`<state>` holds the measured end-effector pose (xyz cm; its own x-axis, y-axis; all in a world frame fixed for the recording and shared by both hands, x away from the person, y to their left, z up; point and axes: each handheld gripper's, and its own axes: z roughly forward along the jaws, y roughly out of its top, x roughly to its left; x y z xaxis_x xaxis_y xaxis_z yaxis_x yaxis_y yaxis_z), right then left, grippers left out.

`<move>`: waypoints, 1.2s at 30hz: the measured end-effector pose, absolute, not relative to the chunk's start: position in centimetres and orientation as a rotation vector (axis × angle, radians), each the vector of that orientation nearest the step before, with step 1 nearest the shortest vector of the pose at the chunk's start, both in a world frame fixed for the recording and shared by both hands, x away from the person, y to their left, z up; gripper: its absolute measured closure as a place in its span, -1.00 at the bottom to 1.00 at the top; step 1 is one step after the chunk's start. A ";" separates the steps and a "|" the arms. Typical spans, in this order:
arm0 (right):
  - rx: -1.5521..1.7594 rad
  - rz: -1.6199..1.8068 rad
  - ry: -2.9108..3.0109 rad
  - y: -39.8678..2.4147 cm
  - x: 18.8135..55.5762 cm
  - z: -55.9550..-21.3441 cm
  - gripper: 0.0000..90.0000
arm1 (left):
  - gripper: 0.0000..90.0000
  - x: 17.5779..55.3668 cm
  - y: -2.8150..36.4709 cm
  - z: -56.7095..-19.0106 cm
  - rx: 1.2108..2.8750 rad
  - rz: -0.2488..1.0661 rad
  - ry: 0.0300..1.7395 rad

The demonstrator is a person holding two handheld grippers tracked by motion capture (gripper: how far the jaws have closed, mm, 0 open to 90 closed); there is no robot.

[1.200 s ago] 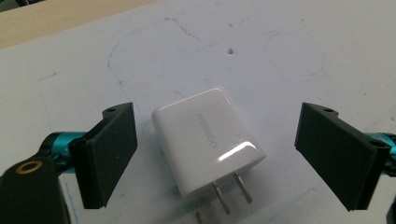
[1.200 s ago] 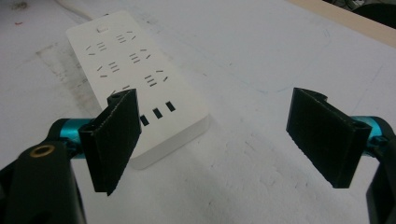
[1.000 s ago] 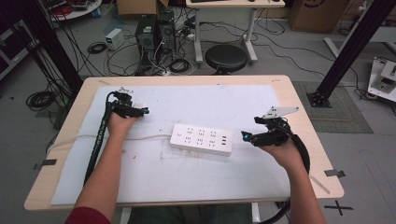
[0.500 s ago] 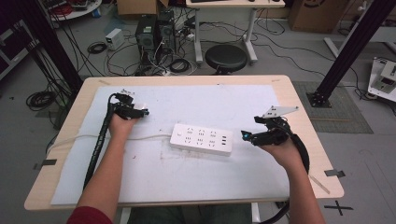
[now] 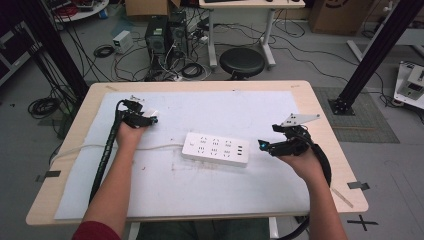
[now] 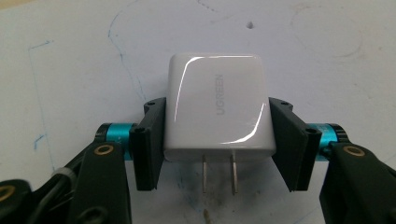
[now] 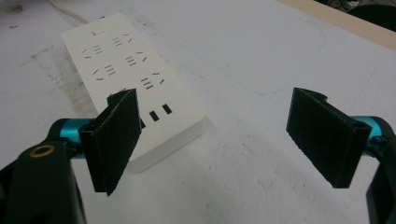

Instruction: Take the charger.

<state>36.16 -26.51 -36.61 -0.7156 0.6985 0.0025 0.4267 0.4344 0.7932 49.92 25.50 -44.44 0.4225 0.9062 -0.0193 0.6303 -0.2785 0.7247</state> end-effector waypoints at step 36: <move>0.814 1.276 2.393 -24.6 33.3 -34.1 -0.60 | -0.06 34.6 23.8 -33.5 2.047 0.497 0.670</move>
